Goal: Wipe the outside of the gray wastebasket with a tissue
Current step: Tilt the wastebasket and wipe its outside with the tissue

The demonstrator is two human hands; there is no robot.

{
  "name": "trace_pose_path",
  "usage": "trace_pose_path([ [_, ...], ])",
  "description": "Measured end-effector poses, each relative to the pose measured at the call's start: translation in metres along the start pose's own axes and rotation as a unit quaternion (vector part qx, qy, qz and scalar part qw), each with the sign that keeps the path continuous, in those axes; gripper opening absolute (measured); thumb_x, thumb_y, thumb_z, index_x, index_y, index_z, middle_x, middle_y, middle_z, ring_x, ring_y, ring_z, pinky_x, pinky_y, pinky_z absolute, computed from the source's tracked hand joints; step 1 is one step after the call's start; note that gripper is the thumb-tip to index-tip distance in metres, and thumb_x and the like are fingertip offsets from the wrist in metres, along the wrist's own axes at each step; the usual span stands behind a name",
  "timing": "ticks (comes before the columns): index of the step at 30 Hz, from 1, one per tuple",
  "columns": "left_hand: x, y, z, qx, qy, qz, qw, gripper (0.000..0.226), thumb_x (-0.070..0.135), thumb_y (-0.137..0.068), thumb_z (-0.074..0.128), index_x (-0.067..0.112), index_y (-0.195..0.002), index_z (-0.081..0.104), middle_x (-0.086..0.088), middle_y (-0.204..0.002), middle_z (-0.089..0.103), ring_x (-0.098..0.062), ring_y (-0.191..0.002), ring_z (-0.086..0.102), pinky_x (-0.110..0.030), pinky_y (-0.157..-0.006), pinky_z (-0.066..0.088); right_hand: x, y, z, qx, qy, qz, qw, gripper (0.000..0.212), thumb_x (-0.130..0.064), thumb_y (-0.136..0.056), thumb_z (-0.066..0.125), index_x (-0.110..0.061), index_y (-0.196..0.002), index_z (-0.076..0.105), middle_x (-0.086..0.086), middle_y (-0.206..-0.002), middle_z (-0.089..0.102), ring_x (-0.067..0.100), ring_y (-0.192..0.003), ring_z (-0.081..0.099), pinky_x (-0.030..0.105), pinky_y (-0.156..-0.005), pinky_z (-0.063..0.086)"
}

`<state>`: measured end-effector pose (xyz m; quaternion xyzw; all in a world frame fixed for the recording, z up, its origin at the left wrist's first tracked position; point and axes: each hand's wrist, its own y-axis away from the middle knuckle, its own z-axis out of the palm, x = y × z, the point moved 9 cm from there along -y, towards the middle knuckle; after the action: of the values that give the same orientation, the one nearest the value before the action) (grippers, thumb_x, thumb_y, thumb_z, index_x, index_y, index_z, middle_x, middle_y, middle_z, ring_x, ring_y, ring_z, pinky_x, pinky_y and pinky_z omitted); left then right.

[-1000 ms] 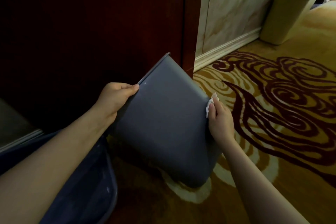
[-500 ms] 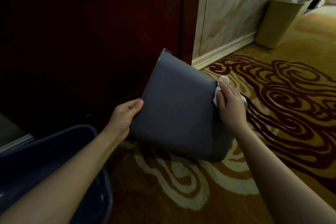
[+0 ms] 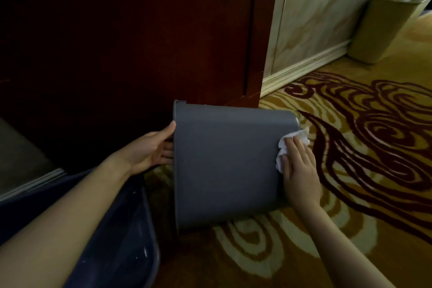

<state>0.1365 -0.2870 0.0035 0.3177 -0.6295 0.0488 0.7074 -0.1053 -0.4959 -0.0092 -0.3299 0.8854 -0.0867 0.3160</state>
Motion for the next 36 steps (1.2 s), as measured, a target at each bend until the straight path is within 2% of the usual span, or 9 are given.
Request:
trace_pose_path([
  [7, -0.014, -0.005, -0.025, 0.078, 0.021, -0.025, 0.996, 0.02, 0.027, -0.084, 0.06, 0.016, -0.099, 0.067, -0.001, -0.089, 0.077, -0.014, -0.08, 0.072, -0.03, -0.072, 0.055, 0.016, 0.041, 0.018, -0.001, -0.013, 0.046, 0.999, 0.046, -0.032, -0.099, 0.031, -0.018, -0.142, 0.037, 0.002, -0.149, 0.038, 0.016, -0.141, 0.026, 0.027, -0.112, 0.016],
  [11, -0.016, -0.009, -0.028, 0.081, 0.043, -0.029, 0.995, 0.017, 0.022, -0.086, 0.057, 0.015, -0.1, 0.065, 0.001, -0.084, 0.077, -0.014, -0.08, 0.071, -0.033, -0.075, 0.052, 0.016, 0.053, 0.02, 0.021, -0.048, 0.082, 0.995, 0.048, -0.033, -0.098, 0.031, -0.015, -0.142, 0.036, 0.004, -0.15, 0.035, 0.018, -0.142, 0.022, 0.03, -0.112, 0.017],
  [16, -0.021, -0.016, -0.033, 0.116, 0.088, -0.041, 0.988, 0.015, 0.019, -0.09, 0.055, 0.015, -0.101, 0.063, 0.0, -0.081, 0.076, -0.013, -0.071, 0.072, -0.028, -0.058, 0.058, 0.012, 0.061, 0.026, 0.022, -0.063, 0.1, 0.993, 0.046, -0.026, -0.098, 0.038, -0.014, -0.142, 0.037, 0.004, -0.15, 0.035, 0.018, -0.141, 0.024, 0.029, -0.112, 0.019],
  [19, -0.03, -0.016, -0.039, 0.162, 0.12, -0.05, 0.978, 0.019, 0.02, -0.09, 0.054, 0.013, -0.108, 0.058, -0.004, -0.09, 0.072, -0.017, -0.079, 0.068, -0.032, -0.067, 0.055, 0.017, 0.075, 0.042, -0.011, -0.072, 0.115, 0.991, 0.046, -0.026, -0.097, 0.041, -0.015, -0.142, 0.038, 0.002, -0.146, 0.041, 0.017, -0.137, 0.032, 0.026, -0.107, 0.024],
  [23, -0.038, -0.012, -0.042, 0.202, 0.154, -0.055, 0.966, 0.032, 0.026, -0.091, 0.053, 0.014, -0.12, 0.051, -0.003, -0.092, 0.061, -0.016, -0.083, 0.059, -0.037, -0.082, 0.044, 0.057, 0.109, 0.063, -0.01, -0.215, 0.339, 0.916, 0.039, -0.02, -0.094, 0.05, -0.016, -0.133, 0.05, 0.003, -0.132, 0.057, 0.014, -0.118, 0.053, 0.029, -0.097, 0.042],
  [25, -0.037, -0.01, -0.04, 0.205, 0.158, -0.067, 0.964, 0.031, 0.029, -0.091, 0.052, 0.015, -0.119, 0.05, -0.004, -0.091, 0.061, -0.017, -0.082, 0.059, -0.037, -0.081, 0.044, 0.061, 0.111, 0.057, 0.026, -0.244, 0.381, 0.891, 0.037, -0.019, -0.094, 0.049, -0.016, -0.131, 0.051, 0.002, -0.125, 0.062, 0.009, -0.109, 0.056, 0.029, -0.092, 0.046],
  [30, -0.057, 0.003, -0.023, 0.23, 0.168, -0.113, 0.952, 0.025, 0.032, -0.089, 0.055, 0.017, -0.109, 0.052, -0.007, -0.091, 0.061, -0.02, -0.081, 0.06, -0.035, -0.059, 0.047, -0.024, 0.069, 0.006, 0.101, -0.209, 0.111, 0.966, 0.038, -0.021, -0.093, 0.045, -0.022, -0.13, 0.049, -0.014, -0.125, 0.05, -0.003, -0.118, 0.044, 0.009, -0.094, 0.034],
  [33, -0.063, 0.008, -0.012, 0.233, 0.195, -0.12, 0.945, 0.026, 0.028, -0.091, 0.053, 0.016, -0.115, 0.05, -0.008, -0.092, 0.061, -0.021, -0.082, 0.06, -0.036, -0.059, 0.047, -0.098, 0.076, 0.012, 0.048, -0.197, -0.072, 0.977, 0.039, -0.023, -0.093, 0.041, -0.019, -0.13, 0.05, -0.003, -0.131, 0.056, 0.008, -0.126, 0.044, 0.027, -0.105, 0.037],
  [36, -0.06, 0.01, -0.01, 0.239, 0.208, -0.12, 0.941, 0.033, 0.02, -0.095, 0.045, 0.009, -0.126, 0.047, -0.009, -0.087, 0.059, -0.02, -0.077, 0.058, -0.037, -0.073, 0.047, -0.148, 0.11, 0.033, 0.013, -0.159, -0.218, 0.963, 0.036, -0.017, -0.091, 0.047, -0.016, -0.126, 0.056, 0.001, -0.131, 0.059, 0.011, -0.129, 0.045, 0.031, -0.109, 0.035],
])
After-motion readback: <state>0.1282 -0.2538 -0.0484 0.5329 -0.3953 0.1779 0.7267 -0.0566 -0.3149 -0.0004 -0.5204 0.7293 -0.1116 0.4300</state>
